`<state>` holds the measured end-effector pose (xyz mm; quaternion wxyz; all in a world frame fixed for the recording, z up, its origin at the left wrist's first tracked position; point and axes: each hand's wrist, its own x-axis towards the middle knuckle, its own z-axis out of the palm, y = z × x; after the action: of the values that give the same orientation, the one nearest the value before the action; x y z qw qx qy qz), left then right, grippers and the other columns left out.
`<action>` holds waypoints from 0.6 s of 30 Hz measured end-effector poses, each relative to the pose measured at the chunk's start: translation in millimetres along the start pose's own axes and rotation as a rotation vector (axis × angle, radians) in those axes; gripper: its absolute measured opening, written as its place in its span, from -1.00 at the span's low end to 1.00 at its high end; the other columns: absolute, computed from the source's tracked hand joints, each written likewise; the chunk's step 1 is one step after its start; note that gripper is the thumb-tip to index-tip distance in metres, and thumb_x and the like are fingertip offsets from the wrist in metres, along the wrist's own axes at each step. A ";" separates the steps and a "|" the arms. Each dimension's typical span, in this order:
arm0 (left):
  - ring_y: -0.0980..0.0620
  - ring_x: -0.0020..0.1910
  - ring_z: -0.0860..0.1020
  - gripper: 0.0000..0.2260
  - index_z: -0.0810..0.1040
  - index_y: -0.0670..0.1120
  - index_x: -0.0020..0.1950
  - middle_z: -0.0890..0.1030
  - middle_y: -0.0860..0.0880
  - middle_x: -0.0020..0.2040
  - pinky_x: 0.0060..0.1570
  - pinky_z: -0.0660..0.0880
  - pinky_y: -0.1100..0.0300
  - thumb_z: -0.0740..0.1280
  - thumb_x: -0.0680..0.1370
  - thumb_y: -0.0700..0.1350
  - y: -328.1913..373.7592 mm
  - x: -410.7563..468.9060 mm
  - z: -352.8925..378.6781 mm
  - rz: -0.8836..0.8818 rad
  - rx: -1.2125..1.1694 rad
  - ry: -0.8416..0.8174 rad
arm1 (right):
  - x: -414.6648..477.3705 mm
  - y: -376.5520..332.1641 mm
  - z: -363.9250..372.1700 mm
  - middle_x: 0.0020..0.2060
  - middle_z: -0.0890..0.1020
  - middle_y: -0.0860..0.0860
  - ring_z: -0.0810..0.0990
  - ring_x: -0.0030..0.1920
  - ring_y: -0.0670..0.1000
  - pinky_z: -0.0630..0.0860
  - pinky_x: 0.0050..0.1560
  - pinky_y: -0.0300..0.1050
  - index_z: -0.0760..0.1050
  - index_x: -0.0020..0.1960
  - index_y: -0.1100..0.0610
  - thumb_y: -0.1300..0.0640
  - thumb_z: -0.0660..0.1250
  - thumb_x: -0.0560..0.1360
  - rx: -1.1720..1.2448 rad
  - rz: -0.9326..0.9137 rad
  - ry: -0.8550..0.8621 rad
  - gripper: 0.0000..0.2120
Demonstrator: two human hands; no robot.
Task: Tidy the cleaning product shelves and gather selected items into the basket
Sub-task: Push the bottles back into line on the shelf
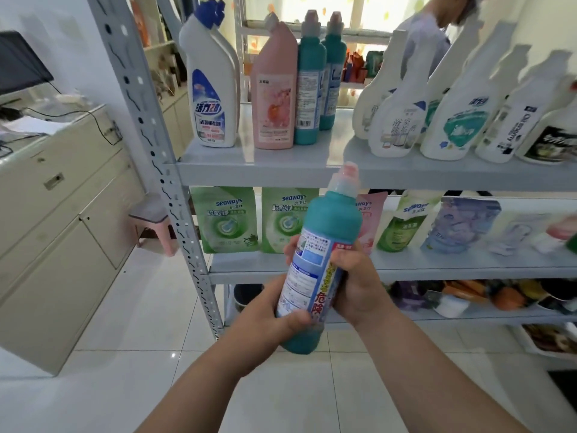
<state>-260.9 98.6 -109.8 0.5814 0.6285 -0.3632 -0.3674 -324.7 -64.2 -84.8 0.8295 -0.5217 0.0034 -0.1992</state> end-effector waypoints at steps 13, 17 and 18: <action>0.24 0.12 0.62 -0.57 0.44 0.45 0.27 0.63 0.27 0.15 0.08 0.58 0.17 0.26 0.43 0.48 63.2 88.7 13.3 0.257 0.191 0.222 | 58.5 -85.8 -32.5 0.19 0.68 0.06 0.68 0.18 0.10 0.64 0.09 -0.01 0.55 0.32 -0.12 0.01 0.61 0.38 -0.215 -0.190 0.112 -0.46; 0.26 0.22 0.56 -0.59 0.44 0.48 0.28 0.61 0.28 0.20 0.21 0.55 0.08 0.02 0.53 0.51 108.5 138.1 17.3 0.318 0.314 0.213 | 81.2 -122.8 -56.5 0.19 0.67 0.08 0.69 0.17 0.13 0.65 0.08 0.00 0.52 0.36 -0.08 0.00 0.58 0.39 -0.256 -0.338 0.170 -0.43; 0.22 0.26 0.55 -0.55 0.43 0.42 0.35 0.60 0.24 0.25 0.26 0.54 0.02 0.01 0.54 0.47 121.1 153.6 16.0 0.347 0.355 0.249 | 86.8 -130.7 -63.1 0.18 0.67 0.07 0.69 0.17 0.13 0.65 0.07 0.01 0.51 0.36 -0.09 -0.04 0.59 0.38 -0.274 -0.371 0.187 -0.42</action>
<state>-207.0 -51.9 4.0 0.5568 0.6892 -0.4499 -0.1127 -301.1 -196.9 17.3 0.6962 -0.6005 0.0115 -0.3932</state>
